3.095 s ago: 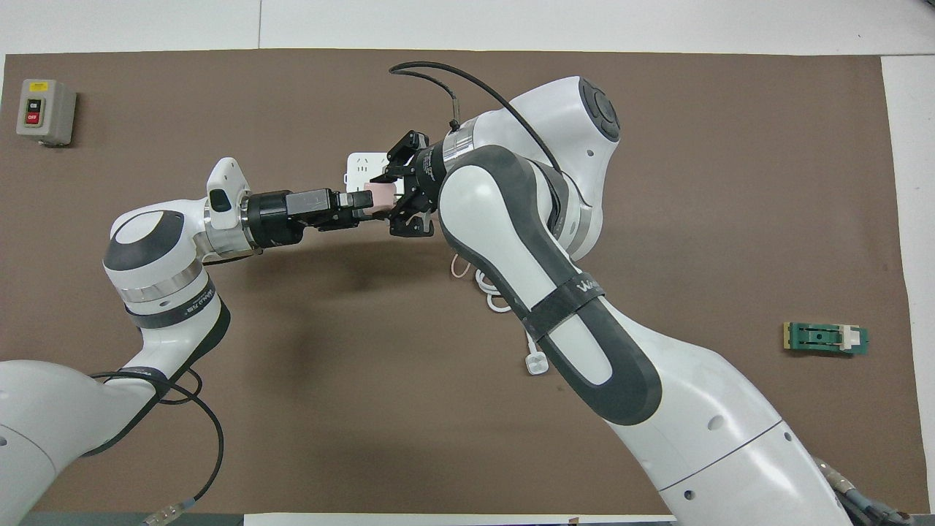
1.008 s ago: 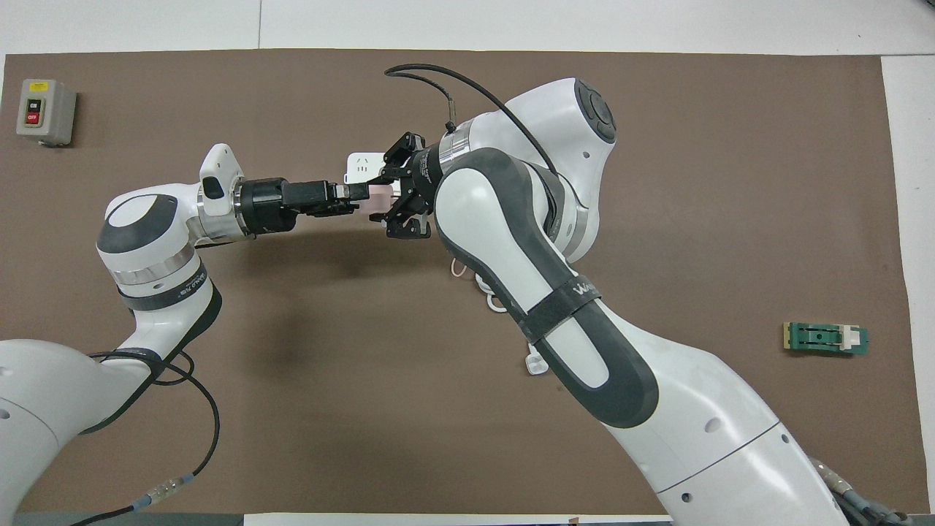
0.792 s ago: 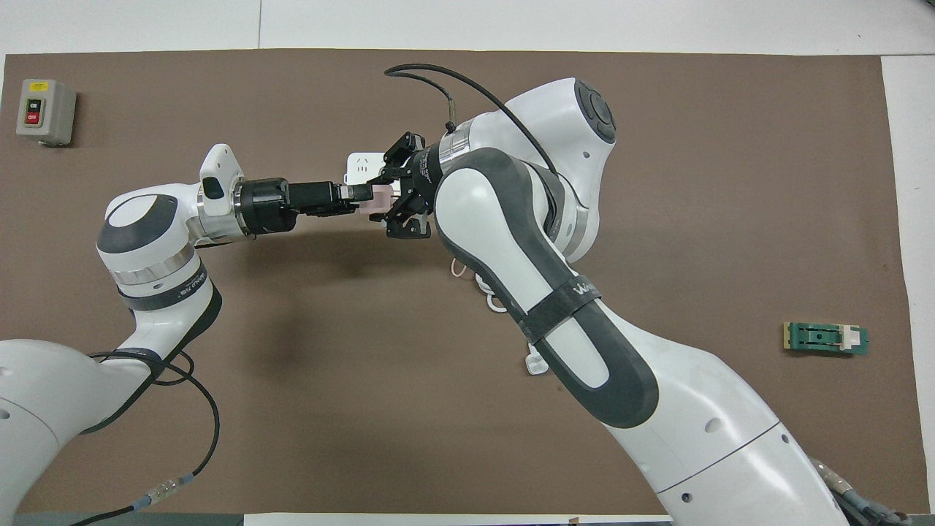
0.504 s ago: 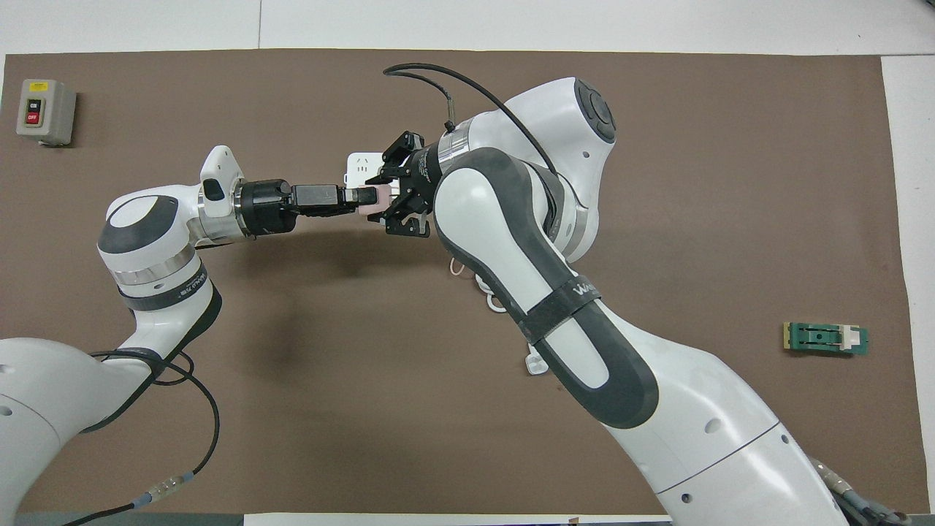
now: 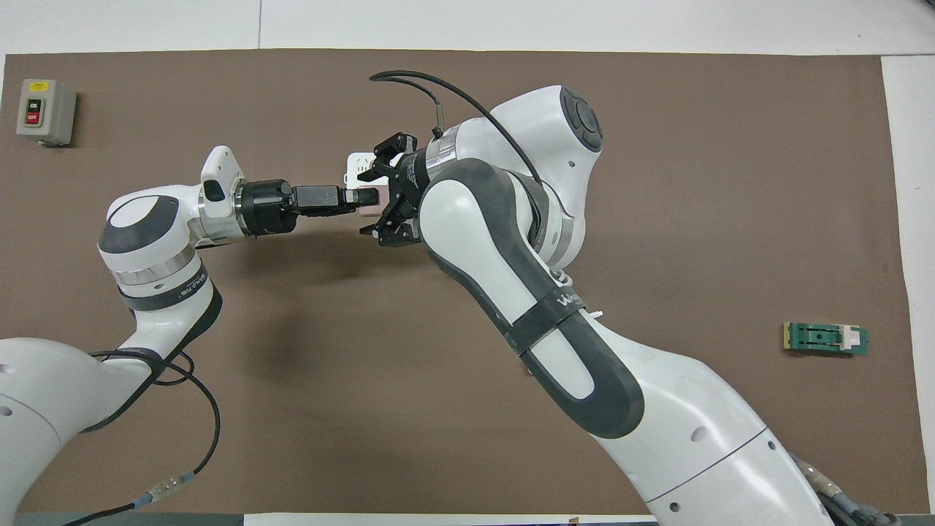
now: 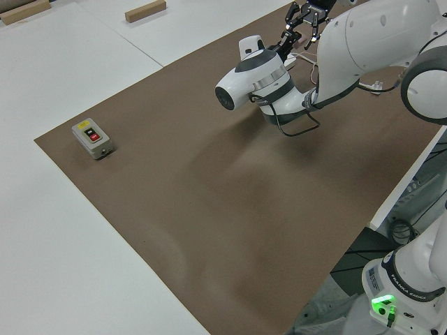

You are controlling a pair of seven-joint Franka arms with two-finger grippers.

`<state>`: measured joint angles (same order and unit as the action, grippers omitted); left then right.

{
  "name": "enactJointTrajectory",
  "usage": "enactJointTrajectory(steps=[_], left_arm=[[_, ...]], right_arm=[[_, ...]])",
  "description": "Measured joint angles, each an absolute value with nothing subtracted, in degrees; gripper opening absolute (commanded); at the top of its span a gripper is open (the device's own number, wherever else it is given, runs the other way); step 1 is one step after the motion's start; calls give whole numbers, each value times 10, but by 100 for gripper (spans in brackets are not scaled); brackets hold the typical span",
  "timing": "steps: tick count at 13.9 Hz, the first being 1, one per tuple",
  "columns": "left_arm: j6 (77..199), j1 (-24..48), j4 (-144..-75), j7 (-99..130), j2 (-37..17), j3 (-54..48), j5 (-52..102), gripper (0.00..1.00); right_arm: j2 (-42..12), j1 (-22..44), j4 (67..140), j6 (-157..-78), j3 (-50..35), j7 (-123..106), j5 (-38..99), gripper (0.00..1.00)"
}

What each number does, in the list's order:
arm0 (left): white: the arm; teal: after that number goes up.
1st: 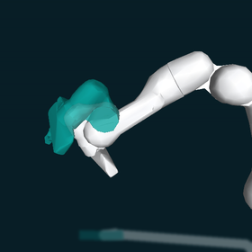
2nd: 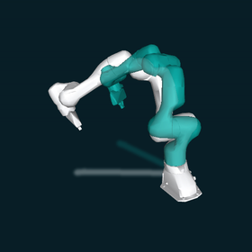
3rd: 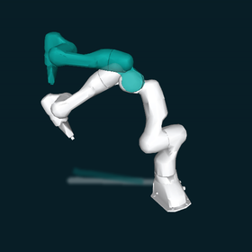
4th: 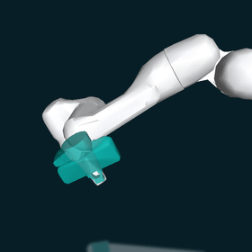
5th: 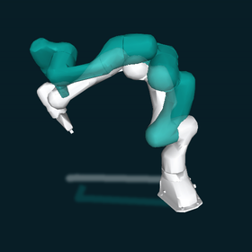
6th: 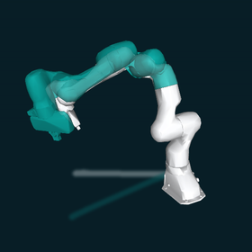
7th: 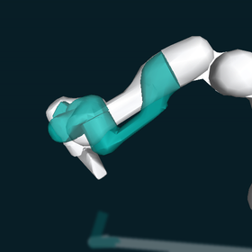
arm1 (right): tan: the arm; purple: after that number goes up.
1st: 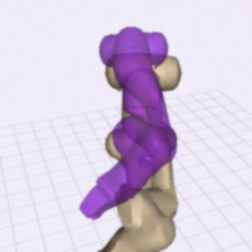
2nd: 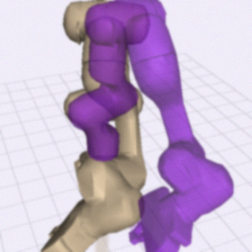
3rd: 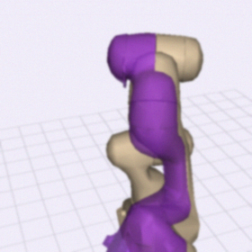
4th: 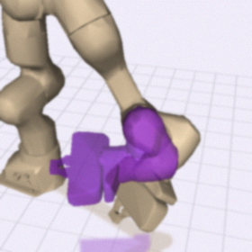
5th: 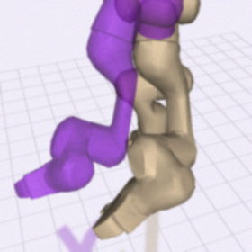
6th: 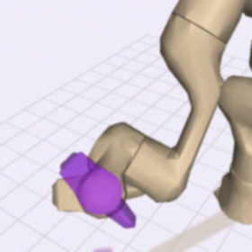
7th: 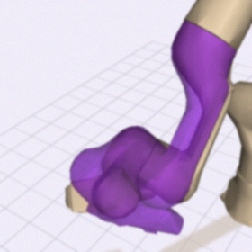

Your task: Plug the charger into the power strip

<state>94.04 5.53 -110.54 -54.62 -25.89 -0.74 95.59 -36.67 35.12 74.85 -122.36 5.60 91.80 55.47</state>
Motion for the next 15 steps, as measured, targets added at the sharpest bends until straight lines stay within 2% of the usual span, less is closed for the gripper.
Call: enactJointTrajectory(steps=[7, 15], left_arm=[[928, 26, -1058, -514, -253, -5, 808, 0], [926, 19, -975, -334, -180, 16, 546, 0]], right_arm=[[-367, 336, 749, -1227, 59, 918, 555, 100], [-342, 219, 735, -1162, 68, 917, 539, 100]])
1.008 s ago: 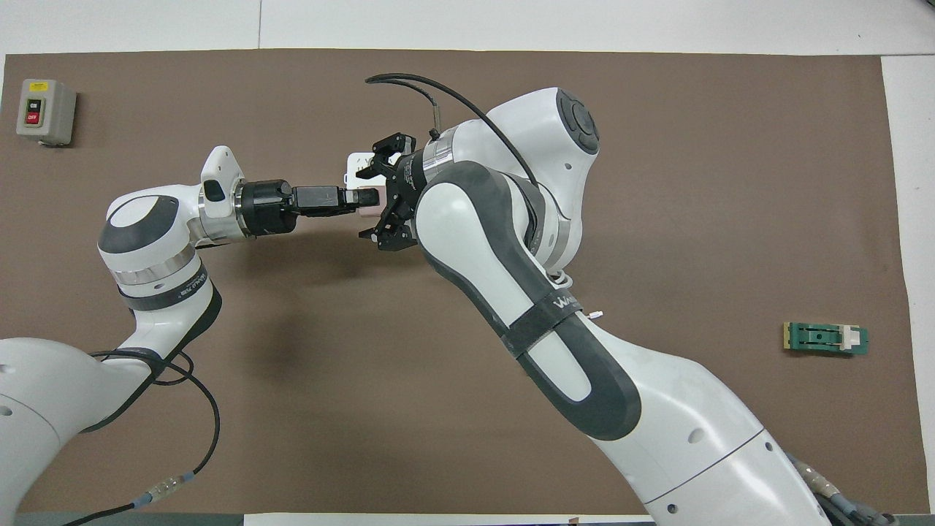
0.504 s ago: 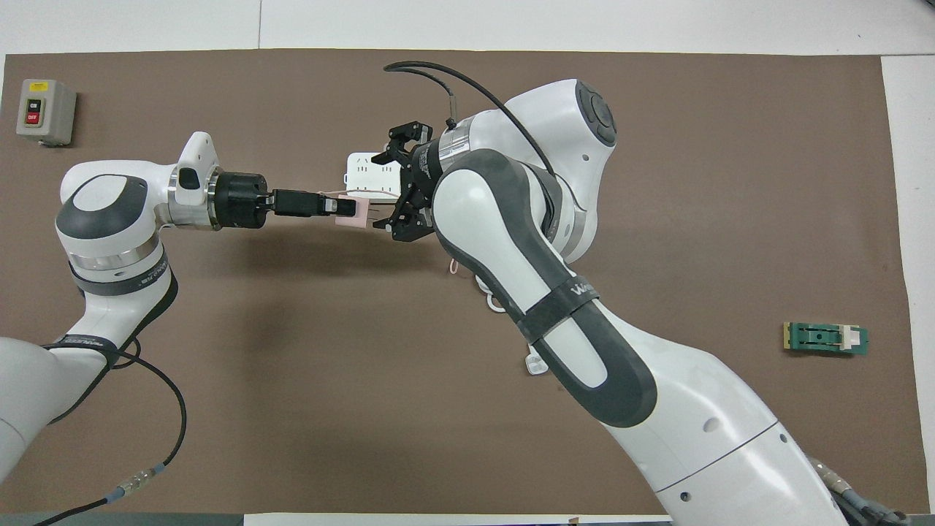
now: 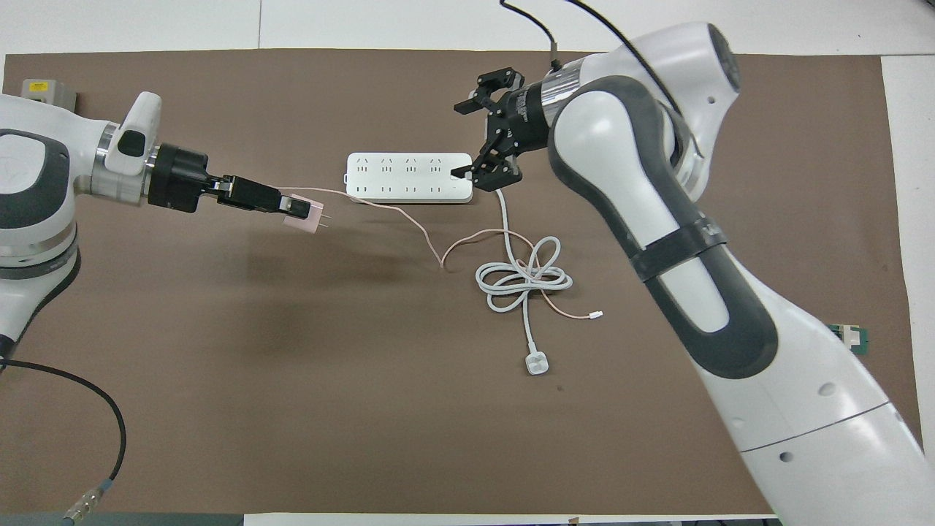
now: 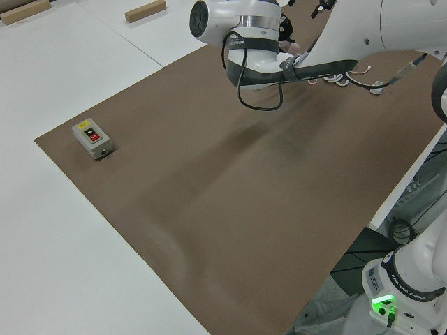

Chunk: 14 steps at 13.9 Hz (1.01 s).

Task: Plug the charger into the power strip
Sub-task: 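Pull the charger back with the left gripper while the right gripper withdraws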

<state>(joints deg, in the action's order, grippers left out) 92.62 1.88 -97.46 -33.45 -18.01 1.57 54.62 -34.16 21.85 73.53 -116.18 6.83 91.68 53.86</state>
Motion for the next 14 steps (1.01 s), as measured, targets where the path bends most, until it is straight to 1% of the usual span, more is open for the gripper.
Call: enactJointTrajectory(steps=[3, 5, 8, 11, 14], left_arm=[[913, 18, -929, -212, -151, 21, 425, 0], [874, 25, -895, -94, -127, 14, 353, 0], [824, 65, -846, 42, -109, 10, 265, 0], [817, 110, -831, 102, -109, 9, 226, 0], [817, 127, -821, 113, -100, 9, 187, 0]], right_arm=[[-311, 168, 734, -1139, 68, 878, 475, 100], [-289, 156, 734, -1105, 68, 822, 420, 100], [-260, 153, 737, -1040, 68, 706, 330, 100], [-239, 143, 743, -995, 69, 522, 238, 100], [-226, 127, 746, -974, 72, 334, 155, 100]])
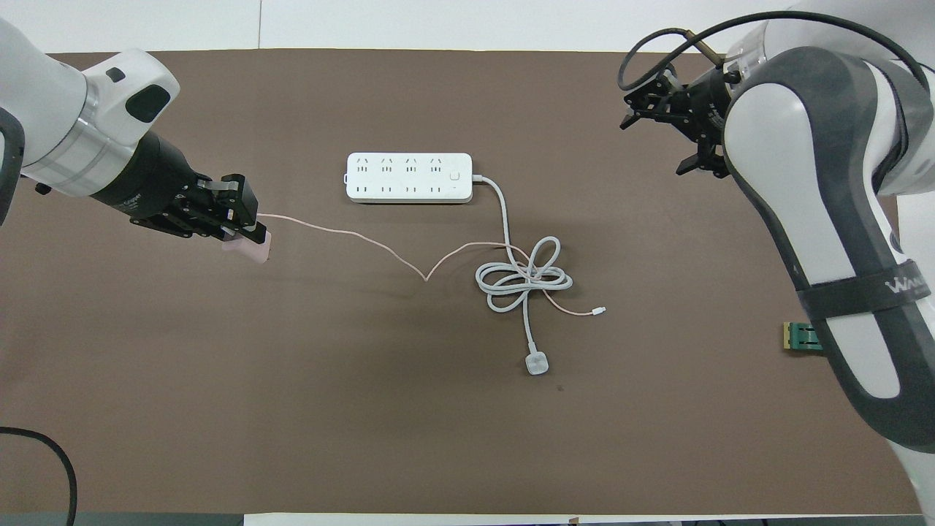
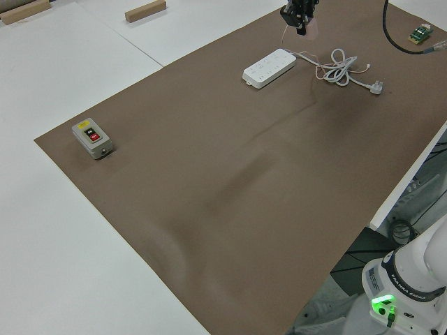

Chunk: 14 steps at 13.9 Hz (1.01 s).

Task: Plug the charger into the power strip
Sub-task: 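Pull the charger back with the left gripper while the right gripper withdraws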

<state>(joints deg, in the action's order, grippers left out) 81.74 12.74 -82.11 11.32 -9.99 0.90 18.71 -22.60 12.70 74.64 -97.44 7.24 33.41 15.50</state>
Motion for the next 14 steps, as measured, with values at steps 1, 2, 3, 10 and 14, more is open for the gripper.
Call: enactJointTrajectory(steps=[1, 2, 3, 10, 14], left_arm=[[817, 129, -820, 113, -93, 9, 168, 0], [817, 131, -820, 113, -86, 9, 145, 0], [818, 131, -820, 113, -79, 10, 125, 0], [814, 131, -825, 161, -59, 14, 77, 0], [801, 131, -825, 205, -64, 17, 73, 0]], right_arm=[[-221, 123, 747, -968, 73, 274, 130, 100], [-216, 117, 747, -965, 73, 212, 109, 100], [-209, 110, 748, -964, 73, 153, 93, 100], [-69, 52, 844, -944, 75, -90, 44, 100], [0, 47, 907, -885, 71, -91, 2, 100]])
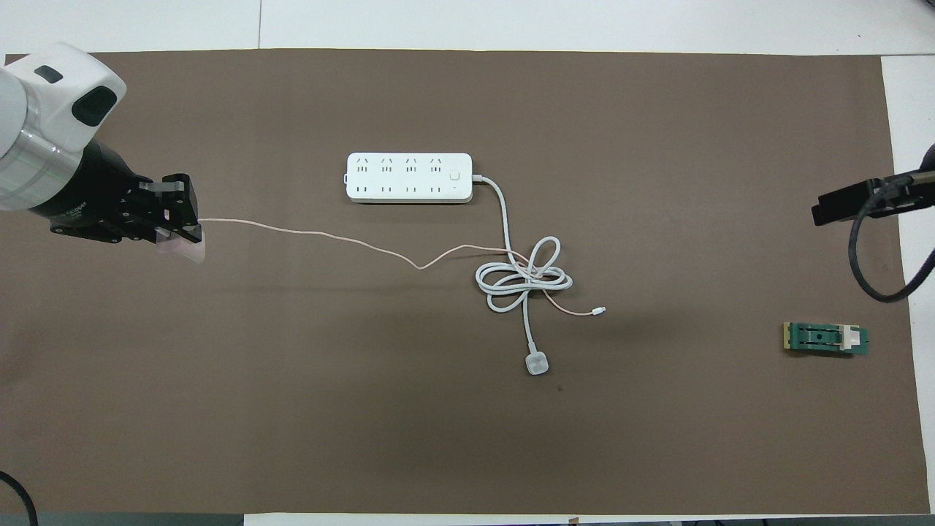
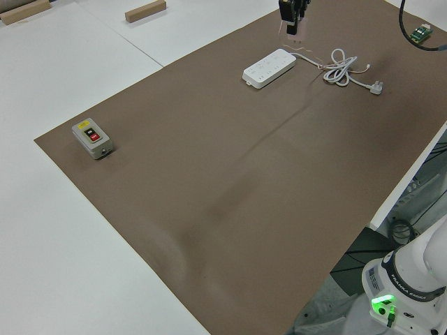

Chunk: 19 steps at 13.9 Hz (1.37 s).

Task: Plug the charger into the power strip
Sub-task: 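Pull the charger back with the left gripper while the right gripper withdraws, then move the charger to the power strip end with the left gripper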

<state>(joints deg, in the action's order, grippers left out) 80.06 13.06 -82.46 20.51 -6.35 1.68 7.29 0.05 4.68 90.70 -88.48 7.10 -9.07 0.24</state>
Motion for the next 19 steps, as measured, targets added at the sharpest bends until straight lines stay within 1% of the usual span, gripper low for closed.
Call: enactJointTrajectory(steps=[3, 7, 11, 14, 17, 19], left_arm=[[784, 130, -825, 268, -67, 26, 73, 0], [787, 129, -825, 341, -74, 40, 69, 0], [831, 136, -825, 541, -87, 29, 93, 0], [890, 166, -824, 724, -94, 24, 101, 0], [982, 209, -823, 905, -126, 24, 99, 0], [1016, 227, -811, 970, -168, 24, 84, 0]], right_arm=[[5, 27, 916, -854, 68, -93, 2, 100], [5, 25, 918, -851, 65, -93, -9, 100], [5, 25, 918, -856, 65, -93, -31, 100], [5, 25, 918, -855, 63, -93, -35, 100], [5, 26, 918, -854, 61, -92, -35, 100], [5, 26, 918, -854, 60, -92, -35, 100]])
